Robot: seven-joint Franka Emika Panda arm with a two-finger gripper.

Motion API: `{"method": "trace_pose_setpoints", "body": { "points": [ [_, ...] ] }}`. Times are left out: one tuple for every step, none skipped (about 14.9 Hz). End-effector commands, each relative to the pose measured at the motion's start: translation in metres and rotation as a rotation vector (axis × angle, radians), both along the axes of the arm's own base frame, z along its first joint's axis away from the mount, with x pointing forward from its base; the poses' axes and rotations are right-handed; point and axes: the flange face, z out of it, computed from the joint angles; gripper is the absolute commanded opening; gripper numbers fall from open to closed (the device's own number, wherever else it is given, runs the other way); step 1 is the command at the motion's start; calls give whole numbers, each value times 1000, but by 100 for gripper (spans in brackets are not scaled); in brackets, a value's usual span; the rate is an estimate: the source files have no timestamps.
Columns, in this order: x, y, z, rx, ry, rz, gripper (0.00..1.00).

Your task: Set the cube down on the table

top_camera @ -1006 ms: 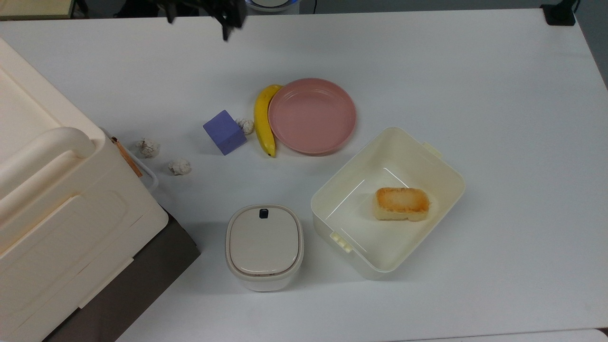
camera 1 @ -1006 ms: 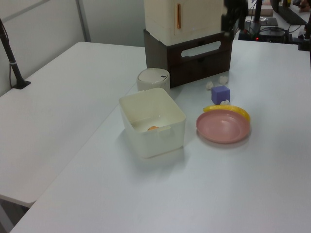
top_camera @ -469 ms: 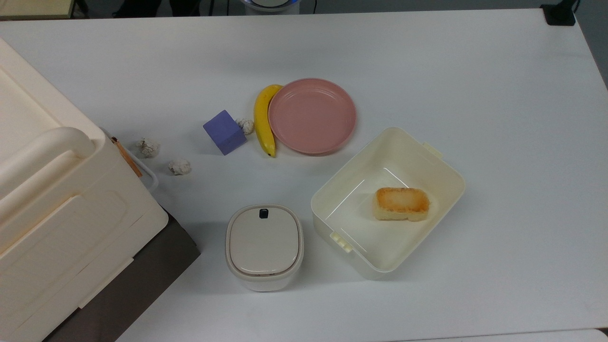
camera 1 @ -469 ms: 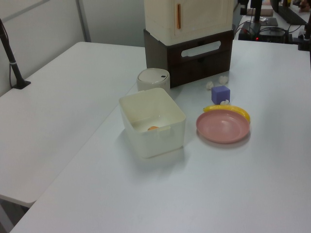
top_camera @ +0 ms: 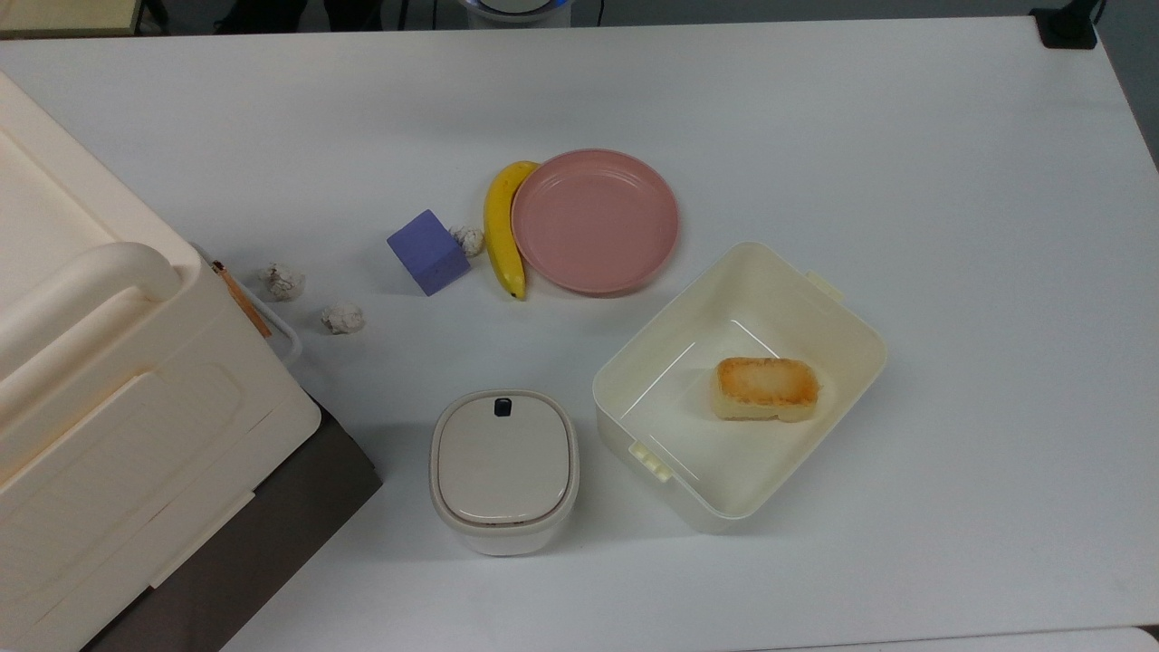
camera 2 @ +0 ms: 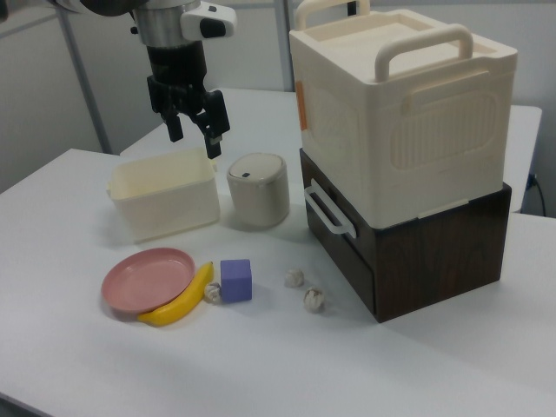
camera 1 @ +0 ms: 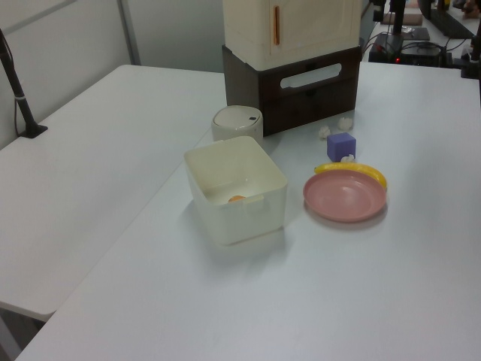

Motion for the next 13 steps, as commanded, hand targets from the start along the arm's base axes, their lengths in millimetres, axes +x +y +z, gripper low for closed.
{"method": "trace_pose_setpoints", "body": {
  "points": [
    [-1,11,2,54,-10,15,100],
    [2,15,2,82,-22,7,100],
    [8,18,2,86,-55,5,100],
    [16,16,1,78,-96,-2,100],
    [20,15,-2,71,-122,-4,100],
    [22,13,-4,65,-138,-7,100],
    [23,13,-4,61,-145,-3,100],
    [22,13,-5,62,-142,-3,100],
    [22,13,-5,63,-139,-3,100],
    [21,14,-4,63,-136,1,100],
    [20,13,-5,63,-135,1,100],
    [20,13,-5,63,-135,1,100],
    [20,13,-4,64,-135,1,100]
  ]
}}
